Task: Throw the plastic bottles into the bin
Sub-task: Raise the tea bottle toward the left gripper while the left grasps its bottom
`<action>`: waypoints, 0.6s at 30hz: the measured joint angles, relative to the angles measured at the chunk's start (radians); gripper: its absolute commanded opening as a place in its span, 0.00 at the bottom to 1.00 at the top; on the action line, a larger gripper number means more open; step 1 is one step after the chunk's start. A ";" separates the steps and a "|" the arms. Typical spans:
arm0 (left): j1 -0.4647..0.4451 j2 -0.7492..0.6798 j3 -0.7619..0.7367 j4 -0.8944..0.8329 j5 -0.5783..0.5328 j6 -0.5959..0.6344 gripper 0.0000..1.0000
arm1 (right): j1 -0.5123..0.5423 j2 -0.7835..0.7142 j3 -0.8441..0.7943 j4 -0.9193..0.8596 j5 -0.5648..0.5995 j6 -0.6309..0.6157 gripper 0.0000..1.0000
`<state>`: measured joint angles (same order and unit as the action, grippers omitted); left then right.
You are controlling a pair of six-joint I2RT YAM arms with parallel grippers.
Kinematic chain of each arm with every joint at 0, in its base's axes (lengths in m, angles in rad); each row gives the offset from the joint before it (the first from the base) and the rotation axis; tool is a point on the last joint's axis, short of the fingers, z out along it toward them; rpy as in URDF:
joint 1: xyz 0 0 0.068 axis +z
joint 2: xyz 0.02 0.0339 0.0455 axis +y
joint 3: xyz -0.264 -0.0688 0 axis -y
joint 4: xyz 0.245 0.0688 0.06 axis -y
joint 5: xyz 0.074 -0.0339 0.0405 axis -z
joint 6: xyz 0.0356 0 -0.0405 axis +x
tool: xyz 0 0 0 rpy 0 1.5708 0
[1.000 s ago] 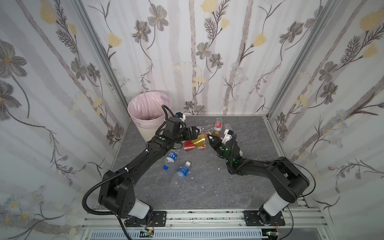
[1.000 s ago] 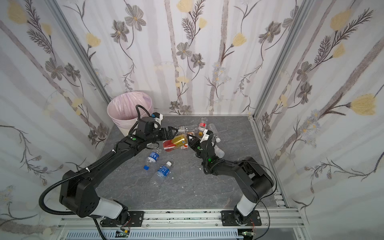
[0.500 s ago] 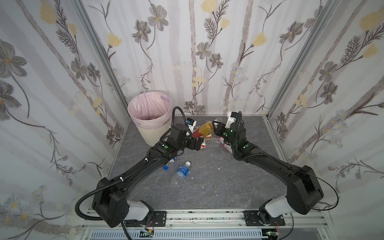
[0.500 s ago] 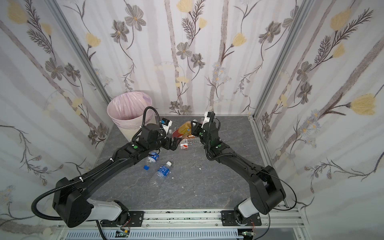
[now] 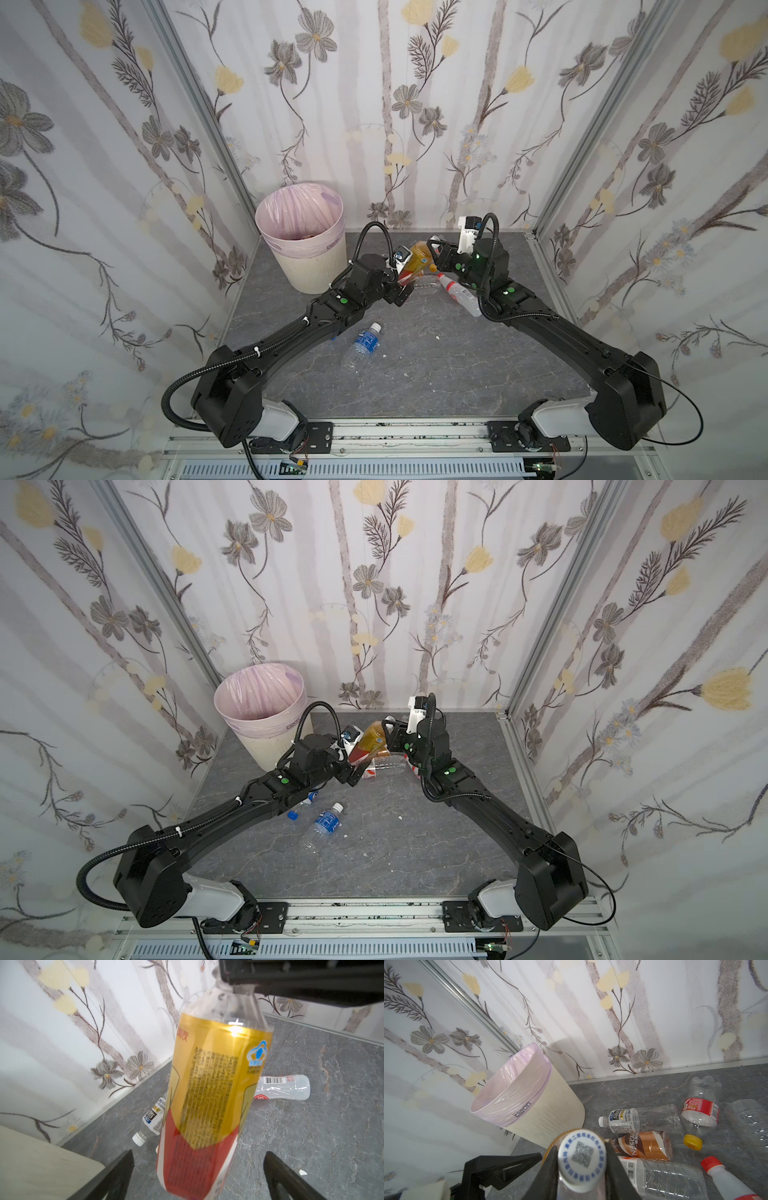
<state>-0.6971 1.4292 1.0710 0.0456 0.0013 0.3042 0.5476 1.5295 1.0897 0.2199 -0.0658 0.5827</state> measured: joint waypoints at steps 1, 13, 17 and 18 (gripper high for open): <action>0.000 0.005 0.000 0.012 0.004 0.011 1.00 | -0.002 -0.005 0.000 -0.004 -0.007 0.000 0.31; -0.004 0.033 -0.008 0.144 0.079 0.040 0.89 | -0.018 -0.023 0.001 -0.001 -0.089 0.001 0.31; -0.004 0.051 0.000 0.145 0.081 0.035 0.80 | -0.019 -0.023 0.001 -0.001 -0.106 0.004 0.31; -0.004 0.054 0.002 0.145 0.081 0.035 0.77 | -0.019 -0.023 0.001 -0.001 -0.108 0.004 0.31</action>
<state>-0.7010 1.4830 1.0725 0.1909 0.0826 0.3397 0.5289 1.5070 1.0904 0.2188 -0.1741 0.5869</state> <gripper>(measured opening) 0.818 0.311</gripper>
